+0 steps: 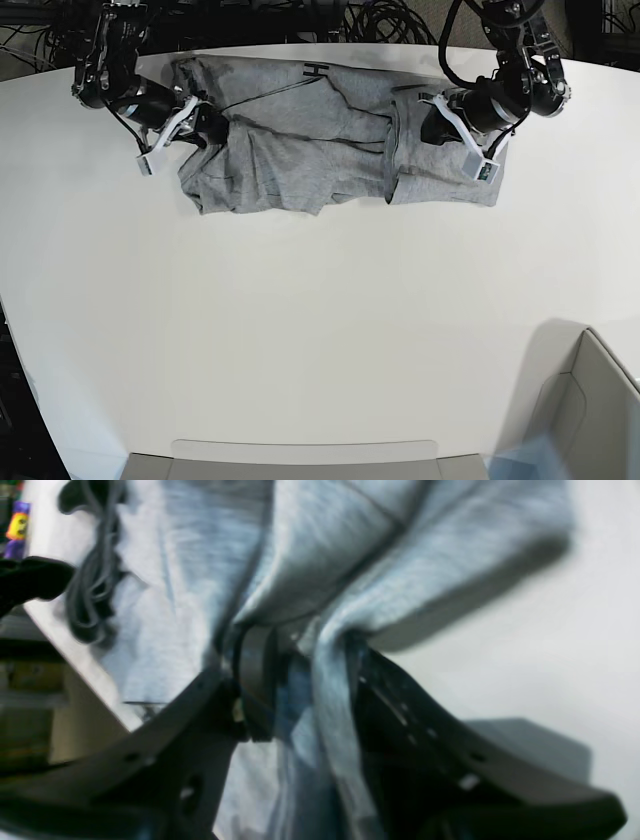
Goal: Fold the T-shirt properly
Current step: 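Fold the shirt's end held by the right gripper inward over the bundle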
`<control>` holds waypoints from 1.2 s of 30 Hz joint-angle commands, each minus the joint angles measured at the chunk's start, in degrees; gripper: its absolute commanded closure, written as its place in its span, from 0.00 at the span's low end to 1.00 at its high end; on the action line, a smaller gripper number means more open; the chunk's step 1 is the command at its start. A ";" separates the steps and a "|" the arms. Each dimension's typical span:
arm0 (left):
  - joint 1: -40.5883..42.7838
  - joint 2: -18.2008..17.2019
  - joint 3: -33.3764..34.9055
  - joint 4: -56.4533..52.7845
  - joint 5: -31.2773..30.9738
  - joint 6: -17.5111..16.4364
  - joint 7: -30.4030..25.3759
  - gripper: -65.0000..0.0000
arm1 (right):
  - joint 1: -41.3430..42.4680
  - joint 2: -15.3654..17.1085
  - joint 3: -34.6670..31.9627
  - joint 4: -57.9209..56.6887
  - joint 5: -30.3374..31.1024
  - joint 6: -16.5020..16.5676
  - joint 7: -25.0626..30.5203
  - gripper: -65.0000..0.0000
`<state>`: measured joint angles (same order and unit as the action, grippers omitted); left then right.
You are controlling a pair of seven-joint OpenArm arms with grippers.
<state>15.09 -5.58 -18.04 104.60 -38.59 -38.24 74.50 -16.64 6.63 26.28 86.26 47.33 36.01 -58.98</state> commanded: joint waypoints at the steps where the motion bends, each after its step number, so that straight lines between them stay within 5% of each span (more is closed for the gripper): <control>1: -0.28 -0.35 -0.11 0.85 -0.93 -0.31 -0.79 1.00 | 0.78 0.09 -0.66 0.73 -0.08 1.40 0.04 0.69; 6: 0.60 -0.35 -0.11 0.94 -0.93 -0.31 -0.79 1.00 | 3.41 -1.31 -4.61 0.55 -0.87 1.31 0.04 0.69; 10: 0.86 -0.35 -0.11 1.12 -1.19 -0.31 -0.79 1.00 | 6.31 -4.13 -6.63 0.47 -9.66 1.22 0.04 0.70; 12: 1.22 -0.35 -0.11 1.38 -1.19 -0.31 -0.61 1.00 | 7.72 -4.92 -8.48 0.47 -15.29 1.22 0.04 0.76; 15: 2.09 -0.35 -0.11 2.52 -1.28 -0.31 -0.52 1.00 | 9.39 -5.89 -10.33 0.47 -21.70 1.22 0.12 1.00; 18: 2.09 -0.17 -0.11 4.63 -1.46 -0.40 -0.35 1.00 | 11.15 -6.06 -10.33 0.47 -25.66 0.78 0.12 1.00; 21: 2.18 -0.35 -0.37 6.74 -4.71 -0.40 -0.35 1.00 | 12.73 -4.92 -10.24 0.47 -28.21 -2.47 2.85 1.00; 27: 2.97 -0.44 -0.55 7.89 -11.92 -0.40 -0.61 1.00 | 16.07 2.99 -10.24 -0.68 -29.35 -11.26 5.75 1.00; 36: 4.20 -1.93 -6.70 7.80 -11.92 -0.22 -0.35 1.00 | 17.48 5.54 -8.66 4.69 -31.73 -12.14 5.57 1.00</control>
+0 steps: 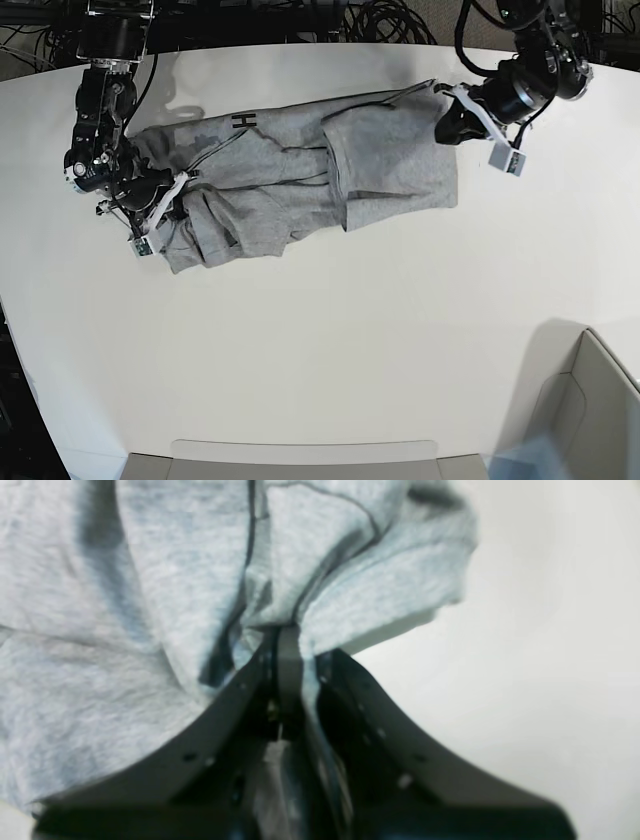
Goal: Fold the T-shirt properly
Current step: 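Fold the shirt's end held by the right gripper inward over the bundle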
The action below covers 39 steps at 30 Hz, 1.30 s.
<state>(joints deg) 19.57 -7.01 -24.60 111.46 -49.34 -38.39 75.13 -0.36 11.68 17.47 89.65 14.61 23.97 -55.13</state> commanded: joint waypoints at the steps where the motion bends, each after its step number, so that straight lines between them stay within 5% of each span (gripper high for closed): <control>1: -0.10 -0.51 -1.99 0.85 -1.08 -0.07 -0.89 1.00 | 1.02 0.05 -0.11 3.67 -0.68 -0.10 1.64 1.00; 10: 3.24 -3.41 -11.58 0.58 -0.81 -0.16 -0.89 1.00 | -2.58 -10.32 -18.84 18.97 -23.45 -0.10 -1.17 1.00; 23: 3.68 -3.94 -11.49 -1.53 -0.81 -0.16 -0.89 1.00 | -5.05 -17.79 -43.63 23.28 -41.82 -0.10 -1.79 1.00; 31: 3.50 -3.85 -11.49 -1.53 -0.81 -0.16 -0.89 1.00 | -4.87 -20.34 -54.53 14.84 -47.53 -0.63 -1.79 1.00; 36: 3.50 -3.76 -11.49 -1.53 -0.81 -0.16 -0.89 1.00 | -3.55 -20.43 -61.74 12.82 -47.36 -8.45 -1.70 1.00; 39: 3.42 -3.76 -11.49 -1.53 -0.81 -0.16 -0.89 1.00 | -2.06 -20.52 -63.76 9.47 -47.27 -9.33 -1.53 1.00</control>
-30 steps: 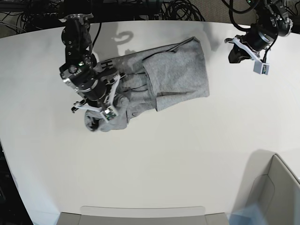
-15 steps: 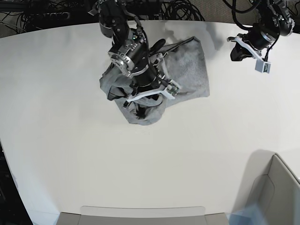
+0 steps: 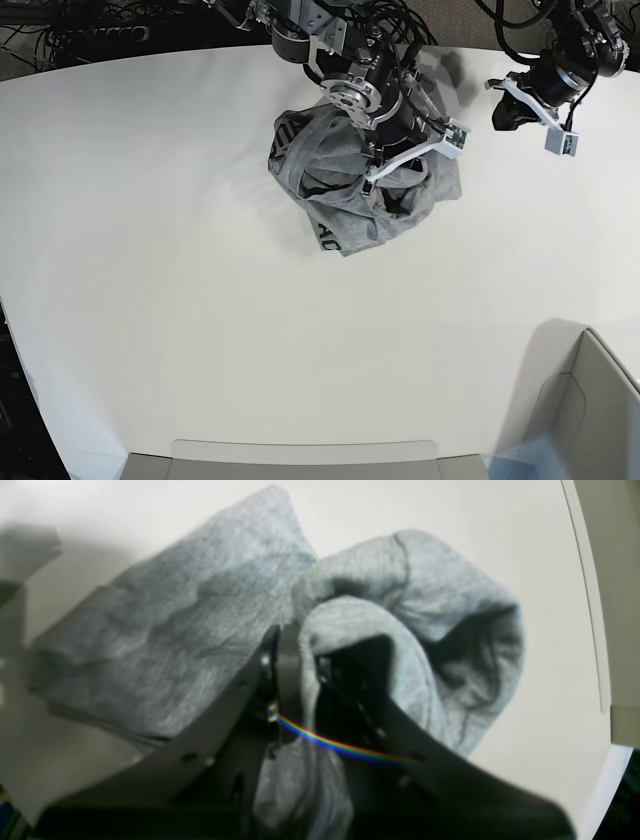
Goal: Fold the T-shirt properly
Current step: 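Fold the shirt's end held by the right gripper inward over the bundle, then press and tuck the folded bundle with the right gripper, then withdraw it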
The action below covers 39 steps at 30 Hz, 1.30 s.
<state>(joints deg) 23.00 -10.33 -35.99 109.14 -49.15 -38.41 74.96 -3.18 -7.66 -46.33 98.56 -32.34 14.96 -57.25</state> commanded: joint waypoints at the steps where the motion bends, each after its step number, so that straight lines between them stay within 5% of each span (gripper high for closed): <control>1: -0.02 -0.44 -0.10 0.79 -1.01 -0.14 -0.72 1.00 | 1.55 -1.17 -0.40 -1.20 -0.23 -0.41 0.59 1.00; 5: -0.02 -0.44 -0.01 0.79 -1.01 -0.14 -0.72 1.00 | 3.75 -1.17 -1.01 -5.77 3.28 -0.41 0.42 1.00; 10: 0.16 -0.44 -0.01 0.70 -1.01 -0.14 -0.89 1.00 | 3.93 -1.09 -1.10 -4.01 11.11 0.12 0.86 0.65; 12: 0.07 -0.44 -0.01 0.70 -1.01 -0.14 -0.89 1.00 | 4.89 -0.82 -1.28 -3.05 17.79 0.56 1.91 0.60; 18: -0.02 -0.44 -0.01 0.70 -1.01 -0.14 -0.89 1.00 | 9.11 0.85 -0.66 -2.43 37.39 6.18 6.84 0.66; 24: -0.02 -0.35 -0.01 0.70 -1.01 -0.14 -0.89 1.00 | 9.55 1.99 6.63 4.16 37.92 6.18 6.40 0.73; 32: -0.19 -0.35 -0.01 0.09 -1.01 -0.05 -0.80 1.00 | 7.80 12.36 12.44 11.55 38.36 6.45 -3.45 1.00; 39: -2.56 -0.35 -0.01 -7.38 -1.36 -0.14 -0.80 1.00 | 7.71 14.39 9.80 8.38 38.45 6.62 -3.62 1.00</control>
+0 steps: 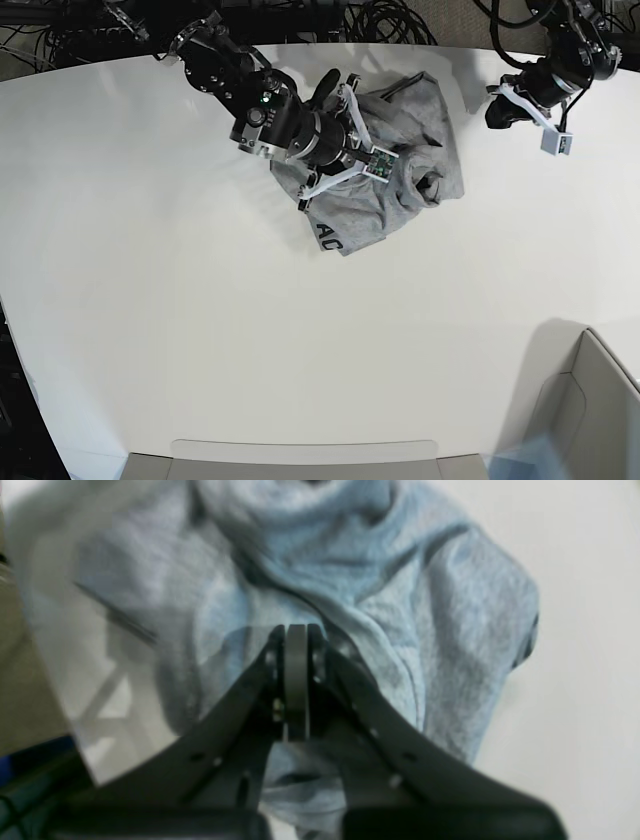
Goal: Fold the T-shirt properly
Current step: 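Press and tuck the folded bundle with the right gripper, then withdraw it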
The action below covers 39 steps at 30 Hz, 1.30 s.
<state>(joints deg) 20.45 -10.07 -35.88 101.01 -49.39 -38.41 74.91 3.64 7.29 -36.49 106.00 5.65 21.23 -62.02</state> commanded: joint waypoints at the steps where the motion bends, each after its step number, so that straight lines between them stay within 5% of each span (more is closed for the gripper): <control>1: -0.01 -0.62 -0.12 0.57 -1.12 -0.14 -0.76 1.00 | 2.21 -0.56 -1.36 -0.37 0.46 0.35 1.14 1.00; 8: -0.01 -0.70 -0.12 0.57 -1.12 -0.14 -0.76 1.00 | 10.91 -9.18 -5.22 -14.61 0.11 0.35 1.58 1.00; 14: -0.01 -0.70 -0.12 0.57 -1.12 -0.14 -0.76 1.00 | 20.40 -16.29 -4.96 -32.98 0.37 0.00 12.30 1.00; 19: -0.01 -0.62 -0.12 0.57 -1.21 -0.14 -0.76 1.00 | 25.42 -16.29 -4.78 -42.39 2.31 -0.18 22.33 1.00; 24: -0.10 -0.62 -0.12 0.57 -1.21 -0.14 -0.76 1.00 | 27.79 -16.29 -4.70 -43.01 10.92 -0.09 22.59 1.00; 29: -0.89 -0.62 -0.12 0.75 -1.30 -0.22 -0.76 1.00 | 24.27 -13.40 -2.15 -30.17 14.44 -0.09 23.12 1.00; 34: -1.68 0.53 -0.12 4.17 -4.90 -0.22 -1.11 0.92 | 19.44 -10.15 12.89 -21.29 14.17 -0.09 20.48 1.00; 39: -1.50 0.88 0.32 8.22 -12.20 -0.14 -0.67 0.80 | 15.48 -3.99 22.73 -15.67 14.17 -0.09 7.29 1.00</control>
<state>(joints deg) 18.87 -8.69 -35.57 108.18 -60.31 -38.37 74.89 17.69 4.23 -13.65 89.08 18.00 20.60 -56.90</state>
